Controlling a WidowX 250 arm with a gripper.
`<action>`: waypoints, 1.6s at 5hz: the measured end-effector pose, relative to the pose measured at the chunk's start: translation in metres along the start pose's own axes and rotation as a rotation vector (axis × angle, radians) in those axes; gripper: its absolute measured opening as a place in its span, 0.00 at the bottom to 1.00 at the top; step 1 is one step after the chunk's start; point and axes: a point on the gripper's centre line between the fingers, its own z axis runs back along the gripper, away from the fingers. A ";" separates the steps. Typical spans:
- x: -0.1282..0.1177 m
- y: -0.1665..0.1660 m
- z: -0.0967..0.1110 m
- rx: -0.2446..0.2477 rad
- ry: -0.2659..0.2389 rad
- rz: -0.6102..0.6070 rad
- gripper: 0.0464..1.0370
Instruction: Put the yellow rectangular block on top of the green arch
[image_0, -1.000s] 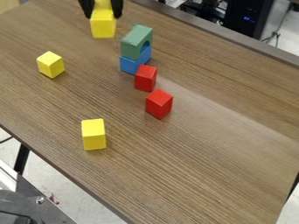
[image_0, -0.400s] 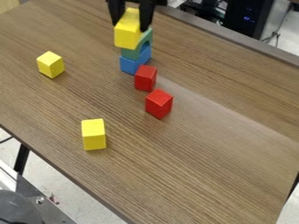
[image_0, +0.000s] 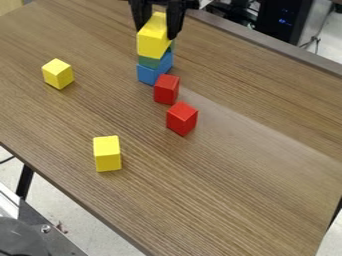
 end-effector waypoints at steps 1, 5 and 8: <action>0.029 0.012 -0.009 -0.010 -0.002 -0.060 0.53; 0.033 0.020 -0.010 -0.022 0.000 -0.132 0.53; 0.042 0.020 -0.018 -0.031 0.016 -0.143 0.53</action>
